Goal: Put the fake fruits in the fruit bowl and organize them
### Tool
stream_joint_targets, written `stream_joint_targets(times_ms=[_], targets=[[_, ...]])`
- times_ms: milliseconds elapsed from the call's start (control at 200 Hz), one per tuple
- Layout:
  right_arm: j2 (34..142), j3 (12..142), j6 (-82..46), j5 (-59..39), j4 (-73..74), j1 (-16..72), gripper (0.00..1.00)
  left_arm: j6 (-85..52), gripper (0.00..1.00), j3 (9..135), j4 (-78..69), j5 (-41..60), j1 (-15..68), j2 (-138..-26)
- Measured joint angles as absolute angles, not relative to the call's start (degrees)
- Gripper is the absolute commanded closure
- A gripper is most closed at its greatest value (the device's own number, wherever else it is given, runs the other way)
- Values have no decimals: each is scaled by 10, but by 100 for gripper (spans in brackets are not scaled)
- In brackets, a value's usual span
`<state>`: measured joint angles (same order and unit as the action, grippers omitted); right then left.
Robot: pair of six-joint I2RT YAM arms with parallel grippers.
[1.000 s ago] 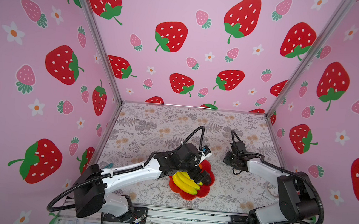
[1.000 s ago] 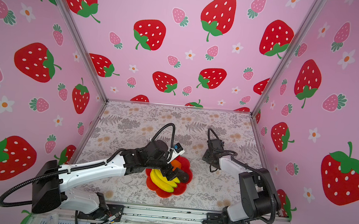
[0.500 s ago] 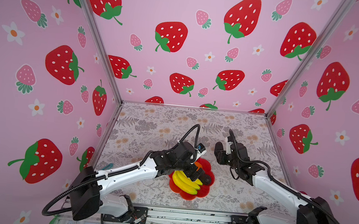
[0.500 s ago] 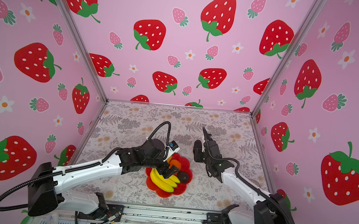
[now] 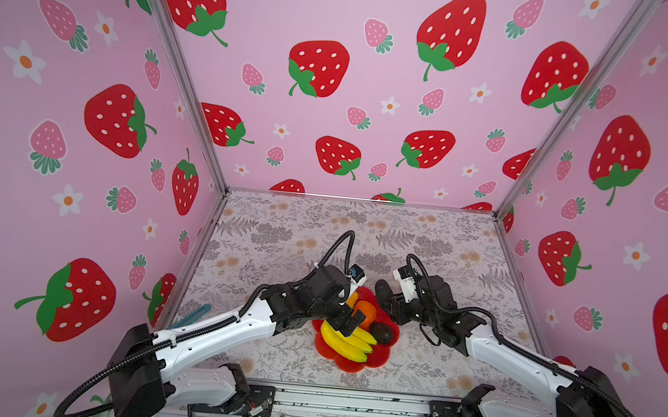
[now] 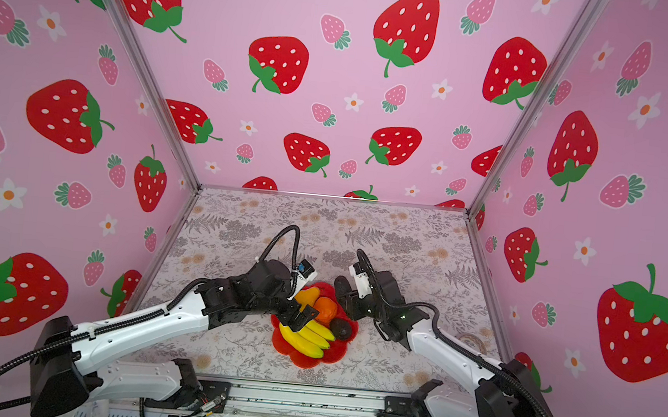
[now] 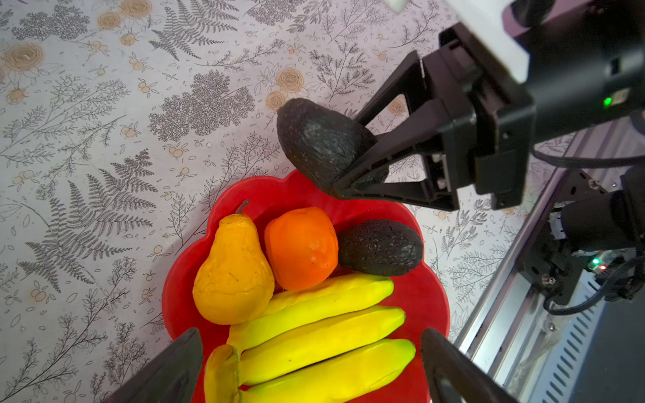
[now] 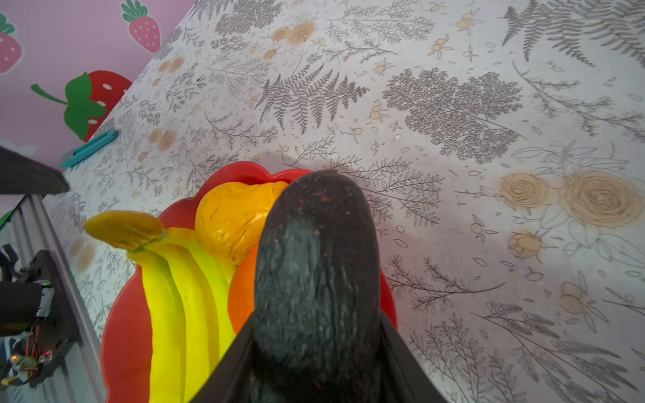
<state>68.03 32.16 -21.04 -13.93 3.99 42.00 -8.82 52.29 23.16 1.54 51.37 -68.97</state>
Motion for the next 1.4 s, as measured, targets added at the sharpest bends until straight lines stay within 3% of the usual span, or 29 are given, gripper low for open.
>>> stream_joint_targets(times_ms=[420, 520, 610, 926, 1151, 1246, 1401], targets=[[708, 311, -196, -140, 12, 428, 61, -93, 1, 520, 234, 11, 514, -687], [713, 311, -196, -138, 10, 430, 51, -93, 1, 520, 233, 11, 514, -687], [713, 311, -194, -135, 10, 431, 49, -93, 1, 520, 230, 11, 514, -687], [703, 321, -186, -115, -13, 431, 20, -93, 1, 520, 228, 11, 514, -687], [680, 357, -180, -95, -30, 431, 8, -83, 1, 520, 221, 6, 513, -682], [677, 382, -184, -50, -29, 429, 0, -78, 1, 520, 212, -19, 503, -680], [677, 388, -201, 82, 7, 389, 1, -90, 1, 520, 191, -106, 426, -680]])
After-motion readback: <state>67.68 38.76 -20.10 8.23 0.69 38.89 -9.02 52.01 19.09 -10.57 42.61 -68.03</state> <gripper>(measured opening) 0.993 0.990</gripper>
